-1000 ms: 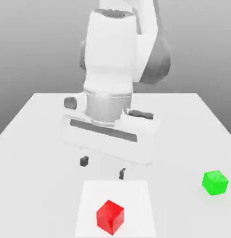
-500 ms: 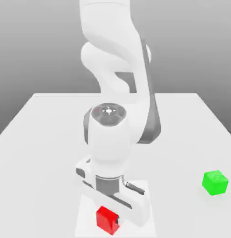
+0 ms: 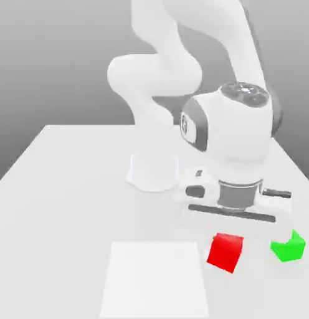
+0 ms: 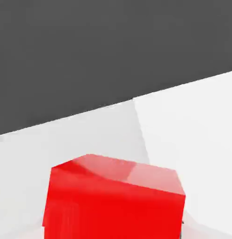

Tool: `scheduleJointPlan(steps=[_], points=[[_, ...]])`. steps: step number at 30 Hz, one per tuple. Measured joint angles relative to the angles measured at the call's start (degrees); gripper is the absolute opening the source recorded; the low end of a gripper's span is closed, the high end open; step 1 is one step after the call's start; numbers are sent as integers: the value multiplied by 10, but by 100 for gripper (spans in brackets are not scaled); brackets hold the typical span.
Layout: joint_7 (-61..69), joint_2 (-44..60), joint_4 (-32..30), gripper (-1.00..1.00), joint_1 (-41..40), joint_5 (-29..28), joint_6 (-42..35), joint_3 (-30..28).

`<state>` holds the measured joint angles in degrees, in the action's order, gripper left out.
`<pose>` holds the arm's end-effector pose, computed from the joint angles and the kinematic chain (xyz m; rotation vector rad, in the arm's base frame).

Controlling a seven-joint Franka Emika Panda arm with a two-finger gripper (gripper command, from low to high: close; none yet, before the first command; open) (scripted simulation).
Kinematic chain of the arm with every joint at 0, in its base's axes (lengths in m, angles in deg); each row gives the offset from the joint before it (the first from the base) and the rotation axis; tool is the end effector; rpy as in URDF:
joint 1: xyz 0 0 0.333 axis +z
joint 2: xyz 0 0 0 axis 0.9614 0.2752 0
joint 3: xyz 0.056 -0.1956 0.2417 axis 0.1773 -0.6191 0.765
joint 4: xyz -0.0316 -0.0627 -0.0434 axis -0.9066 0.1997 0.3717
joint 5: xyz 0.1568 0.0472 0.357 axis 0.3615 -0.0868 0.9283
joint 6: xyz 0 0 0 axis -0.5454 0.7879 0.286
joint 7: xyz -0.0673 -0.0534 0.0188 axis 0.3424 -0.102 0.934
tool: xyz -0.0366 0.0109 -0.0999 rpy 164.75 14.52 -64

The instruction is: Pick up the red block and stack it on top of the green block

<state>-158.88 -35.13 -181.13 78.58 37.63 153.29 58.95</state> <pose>0.3954 0.2173 0.2365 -2.8756 1.2395 0.0063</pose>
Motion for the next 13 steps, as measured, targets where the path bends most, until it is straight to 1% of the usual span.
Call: scheduleJointPlan(steps=[3,4,7,10,11,13], points=[[17,-19,-8,-100,77,6,-11,44],[18,-18,-10,-100,90,2,-10,51],[-13,20,-8,-100,100,-45,23,38],[-58,74,-5,-100,124,-107,66,4],[-69,86,-4,100,131,-122,75,-6],[-69,86,-4,100,131,-122,75,-6]])
